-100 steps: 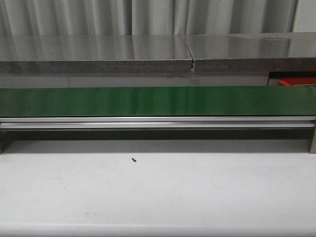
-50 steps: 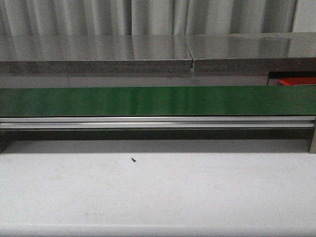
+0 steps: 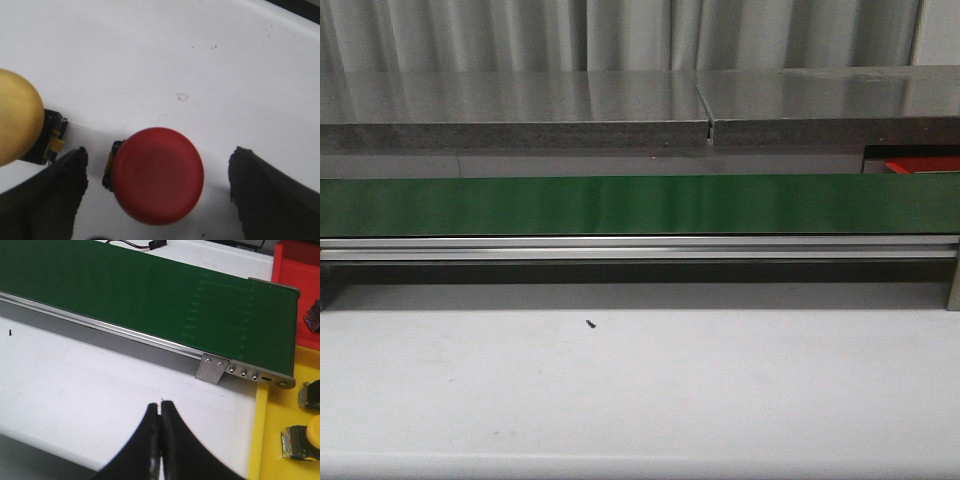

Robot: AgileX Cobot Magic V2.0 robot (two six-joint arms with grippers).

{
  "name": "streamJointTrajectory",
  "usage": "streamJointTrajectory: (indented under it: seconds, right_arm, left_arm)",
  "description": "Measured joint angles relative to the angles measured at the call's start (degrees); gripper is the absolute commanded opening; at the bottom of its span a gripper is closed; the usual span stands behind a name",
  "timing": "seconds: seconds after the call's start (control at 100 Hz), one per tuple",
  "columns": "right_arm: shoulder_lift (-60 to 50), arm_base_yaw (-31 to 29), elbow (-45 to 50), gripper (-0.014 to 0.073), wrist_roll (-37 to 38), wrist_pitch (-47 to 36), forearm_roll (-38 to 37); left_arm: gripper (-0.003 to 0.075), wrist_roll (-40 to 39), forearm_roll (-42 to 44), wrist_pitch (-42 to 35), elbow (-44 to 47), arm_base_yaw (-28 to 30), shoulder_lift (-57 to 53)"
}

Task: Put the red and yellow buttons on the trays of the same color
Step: 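Lower the left gripper and grasp a red button from the cluster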

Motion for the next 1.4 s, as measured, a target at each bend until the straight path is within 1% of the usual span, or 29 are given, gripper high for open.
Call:
streamJointTrajectory:
  seconds: [0.04,0.17,0.18,0.23,0.3,0.4,0.56,0.7,0.82,0.95,1.05,1.22,1.31,1.4]
  right_arm:
    - [0.0,0.0,0.0,-0.0066,0.0,0.0,0.0]
    - [0.0,0.0,0.0,-0.0066,0.0,0.0,0.0]
    - [0.0,0.0,0.0,-0.0066,0.0,0.0,0.0]
    - [0.0,0.0,0.0,-0.0066,0.0,0.0,0.0]
    - [0.0,0.0,0.0,-0.0066,0.0,0.0,0.0]
    - [0.0,0.0,0.0,-0.0066,0.0,0.0,0.0]
    - [0.0,0.0,0.0,-0.0066,0.0,0.0,0.0]
    - [0.0,0.0,0.0,-0.0066,0.0,0.0,0.0]
    - [0.0,0.0,0.0,-0.0066,0.0,0.0,0.0]
    - [0.0,0.0,0.0,-0.0066,0.0,0.0,0.0]
    - [0.0,0.0,0.0,-0.0066,0.0,0.0,0.0]
    - [0.0,0.0,0.0,-0.0066,0.0,0.0,0.0]
    - [0.0,0.0,0.0,-0.0066,0.0,0.0,0.0]
    - [0.0,0.0,0.0,-0.0066,0.0,0.0,0.0]
  left_arm:
    - [0.0392,0.0,0.0,-0.44,0.0,0.0,0.0]
    - [0.0207,0.0,0.0,-1.64,0.0,0.0,0.0]
    - [0.0207,0.0,0.0,-1.77,-0.11,0.0,0.0]
    - [0.0148,0.0,0.0,-1.77,-0.24,0.0,0.0]
    - [0.0094,0.0,0.03,-1.09,-1.02,0.0,0.13]
    - [0.0052,0.3,0.03,1.26,-2.78,0.0,0.0]
    - [0.0041,0.91,-0.18,4.81,-3.39,0.0,-2.96]
    - [0.0041,1.1,-1.12,7.69,-2.96,0.0,-8.47]
    - [0.0041,2.8,-3.52,7.93,0.46,-0.37,-14.41]
    - [0.0041,4.53,-4.31,7.82,6.88,-1.32,-19.83]
    - [0.0041,6.82,-5.45,5.37,13.63,-2.69,-23.97]
    - [0.0041,12.49,-9.89,-3.06,26.41,-5.8,-30.77]
    - [0.0041,15.0,-12.74,-7.02,31.04,-7.65,-32.33]
    - [0.0041,16.07,-14.17,-9.15,34.33,-9.36,-32.46]
